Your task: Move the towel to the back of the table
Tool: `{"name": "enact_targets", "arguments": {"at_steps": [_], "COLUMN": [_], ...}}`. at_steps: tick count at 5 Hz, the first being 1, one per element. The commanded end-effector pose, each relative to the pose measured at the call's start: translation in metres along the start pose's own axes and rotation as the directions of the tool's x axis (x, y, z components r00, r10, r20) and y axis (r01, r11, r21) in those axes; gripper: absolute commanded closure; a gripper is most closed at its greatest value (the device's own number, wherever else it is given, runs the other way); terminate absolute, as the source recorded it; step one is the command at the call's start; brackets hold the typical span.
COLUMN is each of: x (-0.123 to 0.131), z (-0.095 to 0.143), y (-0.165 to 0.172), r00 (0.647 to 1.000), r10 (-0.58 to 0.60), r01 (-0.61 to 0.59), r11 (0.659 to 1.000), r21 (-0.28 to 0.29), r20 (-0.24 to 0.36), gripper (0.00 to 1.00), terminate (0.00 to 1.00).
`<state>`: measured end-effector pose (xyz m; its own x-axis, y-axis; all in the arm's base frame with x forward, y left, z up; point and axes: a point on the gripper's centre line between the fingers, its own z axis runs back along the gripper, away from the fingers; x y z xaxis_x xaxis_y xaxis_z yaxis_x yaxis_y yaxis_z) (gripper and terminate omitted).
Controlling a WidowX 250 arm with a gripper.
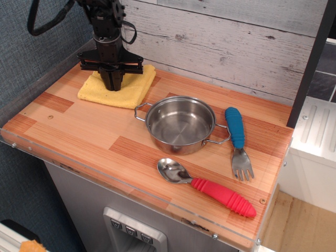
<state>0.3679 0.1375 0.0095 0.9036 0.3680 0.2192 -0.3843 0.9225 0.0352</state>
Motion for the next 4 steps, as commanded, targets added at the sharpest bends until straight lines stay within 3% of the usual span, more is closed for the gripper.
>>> {"name": "enact_targets", "arguments": {"at_steps": [1, 4], "x": [0.004, -0.002], "z": [-0.005, -0.001], "y": [-0.024, -0.031], "r00": [0.999, 0.993], "r10": [0.030, 0.102], "r01": [-0.031, -0.103], "r11": [0.999, 0.995], "r21": [-0.034, -0.010], "r20": [-0.031, -0.062], "gripper": [1.00, 1.00], "terminate": [0.00, 0.00]}}
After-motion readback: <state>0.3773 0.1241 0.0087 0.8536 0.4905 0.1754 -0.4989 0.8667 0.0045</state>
